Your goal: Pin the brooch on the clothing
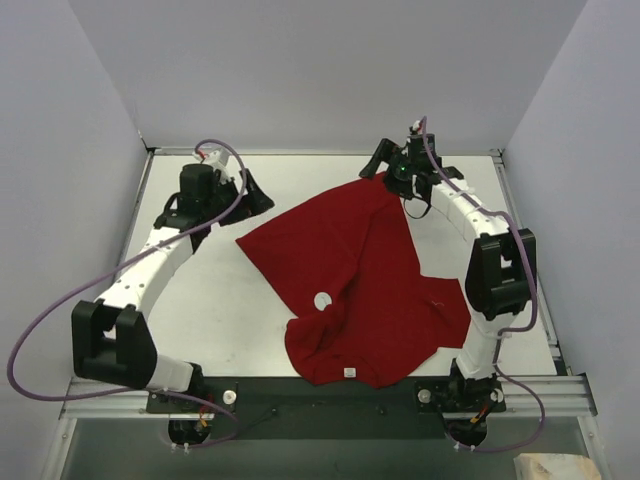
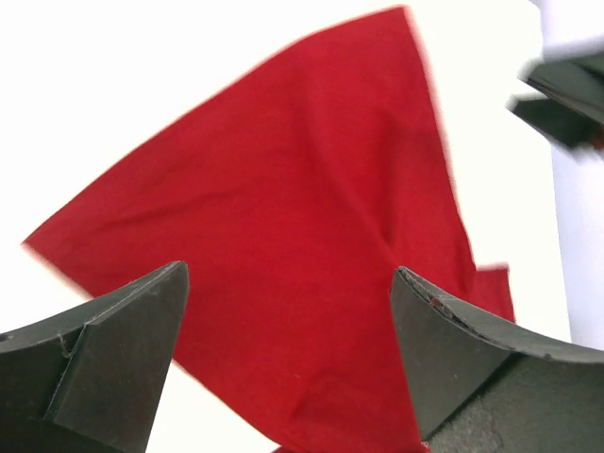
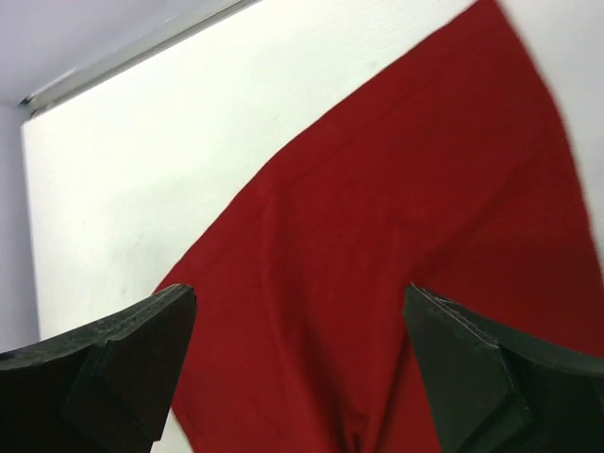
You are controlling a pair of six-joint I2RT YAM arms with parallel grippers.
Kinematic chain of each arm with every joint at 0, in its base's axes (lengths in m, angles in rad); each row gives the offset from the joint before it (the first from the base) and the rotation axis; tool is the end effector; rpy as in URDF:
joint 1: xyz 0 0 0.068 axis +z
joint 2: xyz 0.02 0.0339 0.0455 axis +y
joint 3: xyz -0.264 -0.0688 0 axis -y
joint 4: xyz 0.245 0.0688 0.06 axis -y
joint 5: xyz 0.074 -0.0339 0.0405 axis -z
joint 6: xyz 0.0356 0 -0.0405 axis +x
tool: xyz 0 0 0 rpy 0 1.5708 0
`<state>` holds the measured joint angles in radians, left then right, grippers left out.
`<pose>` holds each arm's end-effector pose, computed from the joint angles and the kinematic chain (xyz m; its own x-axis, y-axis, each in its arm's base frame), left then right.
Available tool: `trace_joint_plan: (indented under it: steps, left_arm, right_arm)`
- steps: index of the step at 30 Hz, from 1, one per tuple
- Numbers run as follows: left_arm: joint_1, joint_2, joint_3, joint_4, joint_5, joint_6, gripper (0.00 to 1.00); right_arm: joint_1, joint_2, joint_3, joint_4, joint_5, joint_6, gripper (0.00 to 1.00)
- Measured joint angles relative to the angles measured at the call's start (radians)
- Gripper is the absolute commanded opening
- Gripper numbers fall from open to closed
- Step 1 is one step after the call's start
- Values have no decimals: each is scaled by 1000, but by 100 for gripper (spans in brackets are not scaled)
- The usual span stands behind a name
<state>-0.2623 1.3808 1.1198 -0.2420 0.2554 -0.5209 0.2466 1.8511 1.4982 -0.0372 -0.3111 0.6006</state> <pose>0.3042 -0.0910 0.3152 -0.6351 -0.3281 -0.6993 0.1713 0.8230 -0.5417 0.4274 0.1188 0.2978 -0.5907 0.4061 -0.6972 -0.2098 0.7571 0.6187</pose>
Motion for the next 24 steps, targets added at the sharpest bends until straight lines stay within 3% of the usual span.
trace_joint_plan:
  steps: [3,6,13,19,24]
  left_arm:
    - [111,96,-1,-19,30,-62,97]
    - [151,179,-1,-43,34,-93,97]
    - [168,389,48,-133,14,-103,97]
    - [175,438,58,-182,-45,-95,96]
    - [178,480,78,-192,-58,-94,86]
  right_arm:
    - [-20,84,64,-37,72,36,99]
    - [-40,166,138,-72,117,67,99]
    - [-95,366,356,-138,152,111,98]
    - [-132,512,517,-184,171,114,94]
    - [-139,623,642,-210,166,115,86]
